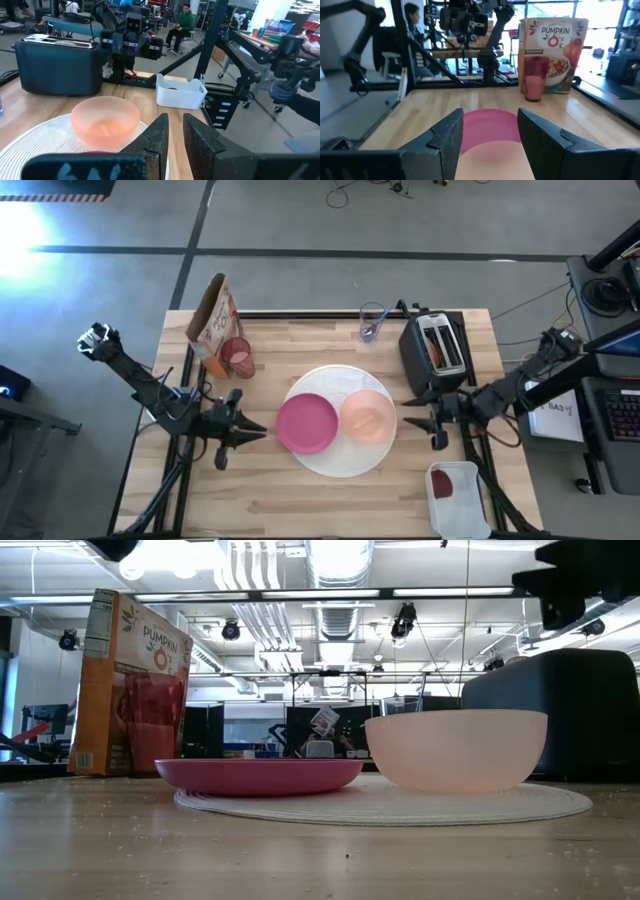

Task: Arrange a breakfast setting
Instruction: Put the red glass of milk on top of the white table mat

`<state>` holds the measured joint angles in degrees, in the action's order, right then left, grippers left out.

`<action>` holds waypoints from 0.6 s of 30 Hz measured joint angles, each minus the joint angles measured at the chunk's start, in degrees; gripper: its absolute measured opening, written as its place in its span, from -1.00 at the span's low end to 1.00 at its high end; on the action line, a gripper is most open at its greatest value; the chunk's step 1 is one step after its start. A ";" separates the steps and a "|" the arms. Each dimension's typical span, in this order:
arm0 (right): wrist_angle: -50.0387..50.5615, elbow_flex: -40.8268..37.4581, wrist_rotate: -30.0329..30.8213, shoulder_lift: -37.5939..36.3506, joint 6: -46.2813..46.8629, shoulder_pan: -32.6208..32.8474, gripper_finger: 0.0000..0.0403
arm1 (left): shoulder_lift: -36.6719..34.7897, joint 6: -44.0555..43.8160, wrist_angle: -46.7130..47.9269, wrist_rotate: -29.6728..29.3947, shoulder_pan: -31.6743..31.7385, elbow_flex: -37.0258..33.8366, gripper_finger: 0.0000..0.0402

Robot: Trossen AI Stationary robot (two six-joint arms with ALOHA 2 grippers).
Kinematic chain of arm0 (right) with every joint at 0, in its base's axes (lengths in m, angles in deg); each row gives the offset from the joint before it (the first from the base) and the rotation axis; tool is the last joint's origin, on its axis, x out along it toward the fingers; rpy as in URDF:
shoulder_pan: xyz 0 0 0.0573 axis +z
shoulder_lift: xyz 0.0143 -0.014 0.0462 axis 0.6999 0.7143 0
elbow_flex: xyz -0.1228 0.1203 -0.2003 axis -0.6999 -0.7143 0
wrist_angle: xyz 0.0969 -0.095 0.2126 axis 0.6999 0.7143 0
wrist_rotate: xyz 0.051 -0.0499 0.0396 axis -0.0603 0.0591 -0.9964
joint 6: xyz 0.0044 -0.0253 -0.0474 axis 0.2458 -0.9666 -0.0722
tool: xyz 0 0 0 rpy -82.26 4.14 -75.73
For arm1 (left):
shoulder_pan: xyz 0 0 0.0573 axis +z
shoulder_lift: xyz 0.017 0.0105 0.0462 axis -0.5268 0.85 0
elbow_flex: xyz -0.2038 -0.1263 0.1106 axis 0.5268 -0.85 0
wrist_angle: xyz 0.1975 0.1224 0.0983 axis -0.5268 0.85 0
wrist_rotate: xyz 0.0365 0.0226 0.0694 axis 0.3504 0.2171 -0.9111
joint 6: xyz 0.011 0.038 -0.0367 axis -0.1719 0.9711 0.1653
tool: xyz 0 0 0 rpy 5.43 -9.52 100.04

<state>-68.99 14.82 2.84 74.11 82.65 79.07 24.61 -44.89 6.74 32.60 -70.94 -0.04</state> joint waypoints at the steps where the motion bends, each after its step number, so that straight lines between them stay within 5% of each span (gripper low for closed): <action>1: -0.04 -0.70 -0.07 -0.57 0.82 -0.52 -0.12 | 0.30 0.00 -0.02 0.00 0.01 0.33 -0.80; 5: -0.01 -2.90 0.87 -1.50 3.60 -2.08 -0.12 | 1.19 -0.48 -0.14 -1.37 0.11 2.09 -0.80; 9: 0.34 -3.69 7.89 -1.40 5.67 -2.34 -0.12 | 1.65 -2.65 3.21 -1.70 0.34 4.59 -0.80; 18: 0.63 -2.51 12.13 -1.35 2.24 -2.32 -0.12 | 1.53 -5.18 34.16 -3.74 1.18 16.45 -0.80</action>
<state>-68.36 12.31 14.97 72.75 84.89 76.75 26.14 -50.08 40.90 28.86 -69.76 16.41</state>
